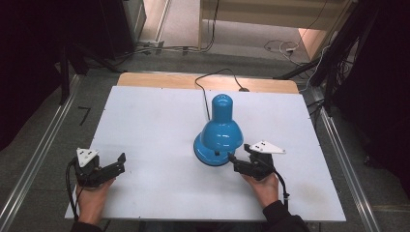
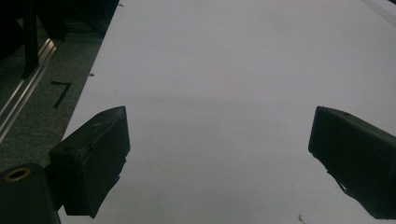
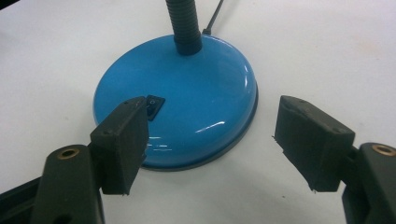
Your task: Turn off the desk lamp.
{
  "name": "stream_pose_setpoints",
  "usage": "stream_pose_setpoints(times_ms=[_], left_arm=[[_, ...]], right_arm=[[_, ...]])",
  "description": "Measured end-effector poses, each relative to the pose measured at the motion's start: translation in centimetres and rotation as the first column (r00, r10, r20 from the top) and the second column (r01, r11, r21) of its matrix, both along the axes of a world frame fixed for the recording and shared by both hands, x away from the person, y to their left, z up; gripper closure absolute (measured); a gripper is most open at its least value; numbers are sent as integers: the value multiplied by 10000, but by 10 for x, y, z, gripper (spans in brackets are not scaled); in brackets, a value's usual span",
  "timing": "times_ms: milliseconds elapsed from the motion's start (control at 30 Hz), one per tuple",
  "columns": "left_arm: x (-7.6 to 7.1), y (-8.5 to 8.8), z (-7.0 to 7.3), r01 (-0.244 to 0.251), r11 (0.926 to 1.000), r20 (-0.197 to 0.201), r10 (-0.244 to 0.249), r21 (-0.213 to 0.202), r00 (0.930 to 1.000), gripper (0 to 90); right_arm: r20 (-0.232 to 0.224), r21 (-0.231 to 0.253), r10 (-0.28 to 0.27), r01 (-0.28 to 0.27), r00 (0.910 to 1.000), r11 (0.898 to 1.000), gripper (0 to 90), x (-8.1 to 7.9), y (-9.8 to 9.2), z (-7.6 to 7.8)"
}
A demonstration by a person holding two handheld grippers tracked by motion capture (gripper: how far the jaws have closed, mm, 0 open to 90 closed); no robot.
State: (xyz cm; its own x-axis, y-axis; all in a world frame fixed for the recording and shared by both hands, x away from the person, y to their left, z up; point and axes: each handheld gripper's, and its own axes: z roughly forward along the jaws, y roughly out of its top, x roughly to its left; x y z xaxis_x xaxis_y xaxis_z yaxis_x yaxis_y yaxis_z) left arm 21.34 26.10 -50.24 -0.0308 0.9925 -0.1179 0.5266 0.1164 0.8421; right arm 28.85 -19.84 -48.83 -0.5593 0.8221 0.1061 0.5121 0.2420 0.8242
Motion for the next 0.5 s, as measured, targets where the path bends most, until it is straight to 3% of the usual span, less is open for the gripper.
stream_pose_setpoints(times_ms=[500], left_arm=[[0,-1,0,10,10000,-6,-10,20,10000,59]], right_arm=[[-1,38,-372,372,9993,9993,234,-1,-23,1]])
